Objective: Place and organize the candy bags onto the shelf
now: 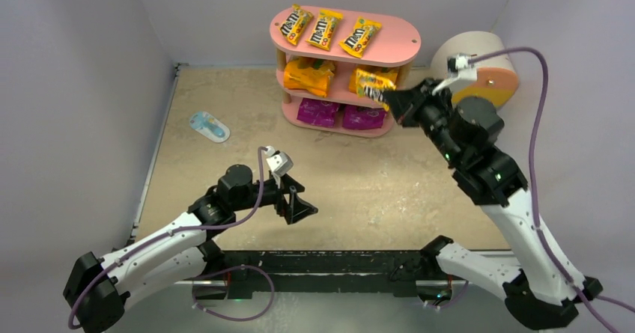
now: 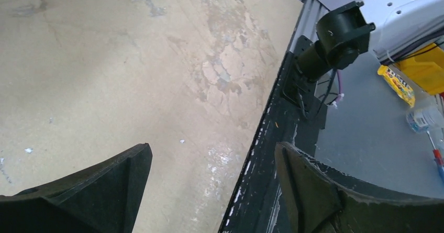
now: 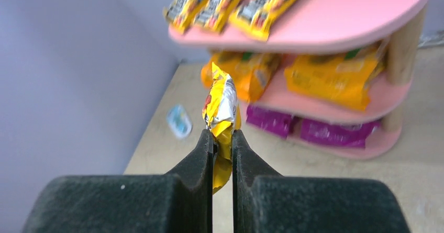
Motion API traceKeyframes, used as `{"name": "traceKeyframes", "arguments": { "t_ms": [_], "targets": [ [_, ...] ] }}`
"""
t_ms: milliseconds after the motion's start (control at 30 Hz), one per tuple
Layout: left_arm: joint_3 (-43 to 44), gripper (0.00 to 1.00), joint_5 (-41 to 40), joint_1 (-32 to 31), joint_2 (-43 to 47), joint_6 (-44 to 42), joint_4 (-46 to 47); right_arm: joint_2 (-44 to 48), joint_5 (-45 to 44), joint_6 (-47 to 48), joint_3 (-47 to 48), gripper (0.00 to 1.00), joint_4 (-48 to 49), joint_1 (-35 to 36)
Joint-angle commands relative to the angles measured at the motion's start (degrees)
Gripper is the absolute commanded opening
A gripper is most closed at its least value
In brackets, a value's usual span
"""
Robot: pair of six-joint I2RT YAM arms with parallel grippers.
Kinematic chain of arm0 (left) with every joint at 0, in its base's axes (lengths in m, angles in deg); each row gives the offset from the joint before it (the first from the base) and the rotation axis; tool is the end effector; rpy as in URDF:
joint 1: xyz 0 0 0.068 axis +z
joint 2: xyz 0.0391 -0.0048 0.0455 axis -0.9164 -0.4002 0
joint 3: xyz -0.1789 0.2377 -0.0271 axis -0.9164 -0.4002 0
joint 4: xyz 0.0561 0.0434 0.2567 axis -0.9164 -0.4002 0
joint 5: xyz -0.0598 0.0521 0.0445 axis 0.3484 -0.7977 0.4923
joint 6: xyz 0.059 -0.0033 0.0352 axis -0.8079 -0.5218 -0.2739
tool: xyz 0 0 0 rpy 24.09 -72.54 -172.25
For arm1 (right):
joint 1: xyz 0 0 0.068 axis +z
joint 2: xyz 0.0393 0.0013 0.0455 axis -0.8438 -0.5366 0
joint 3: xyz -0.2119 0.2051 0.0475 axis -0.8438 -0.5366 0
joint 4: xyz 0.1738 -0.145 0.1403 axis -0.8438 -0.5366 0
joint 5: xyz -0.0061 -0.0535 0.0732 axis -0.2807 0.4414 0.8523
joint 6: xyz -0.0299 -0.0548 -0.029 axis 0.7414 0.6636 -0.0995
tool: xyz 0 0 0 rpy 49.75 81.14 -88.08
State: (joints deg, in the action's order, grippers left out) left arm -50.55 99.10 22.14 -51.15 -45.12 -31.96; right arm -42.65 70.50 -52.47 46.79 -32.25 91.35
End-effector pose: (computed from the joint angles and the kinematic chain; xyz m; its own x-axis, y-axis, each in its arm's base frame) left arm 0.1194 -0.1523 0.2566 -0.5061 0.0411 -0.8615 0.8107 0.3636 -0.4589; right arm 0.1499 0.0905 0.5059 -0.1579 0.4564 -0.8757 -0.3999 0.7812 0.4793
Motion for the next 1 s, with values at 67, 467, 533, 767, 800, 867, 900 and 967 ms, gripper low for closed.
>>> {"name": "traceKeyframes", "arguments": {
  "t_ms": [67, 467, 533, 767, 800, 867, 900, 967],
  "targets": [
    [2.24, 0.93, -4.8, 0.14, 0.48, -0.49, -2.3, -14.7, -22.72, -1.64, 15.08, 0.0, 11.37, -0.11],
    [1.29, 0.96, -4.01, 0.15, 2.6, -0.68, -2.75, -24.25, -39.96, -10.47, 13.47, 0.0, 27.28, -8.23],
    [1.15, 0.96, -4.54, 0.15, 2.95, -0.67, -2.85, -25.32, -39.5, -11.36, 13.52, 0.0, 26.5, -8.31],
    [1.21, 0.98, -5.24, 0.15, 3.29, -0.67, -3.55, -26.32, -39.77, -15.48, 9.93, 0.05, 26.36, -8.39],
    [1.26, 0.98, -5.29, 0.15, 3.38, -0.67, -3.62, -26.42, -40.02, -15.49, 9.87, 0.06, 26.15, -8.4],
    [1.33, 0.98, -5.5, 0.19, 3.43, -0.72, -3.88, -26.64, -40.07, -15.78, 9.69, 0.09, 25.54, -8.4],
    [1.36, 0.98, -5.55, 0.16, 3.32, -0.75, -3.91, -26.76, -39.85, -15.7, 9.68, 0.11, 25.28, -8.4],
    [1.24, 0.98, -5.6, 0.15, 3.21, -0.75, -3.91, -26.87, -39.28, -15.67, 9.41, 0.15, 24.65, -8.4]
  ]
}}
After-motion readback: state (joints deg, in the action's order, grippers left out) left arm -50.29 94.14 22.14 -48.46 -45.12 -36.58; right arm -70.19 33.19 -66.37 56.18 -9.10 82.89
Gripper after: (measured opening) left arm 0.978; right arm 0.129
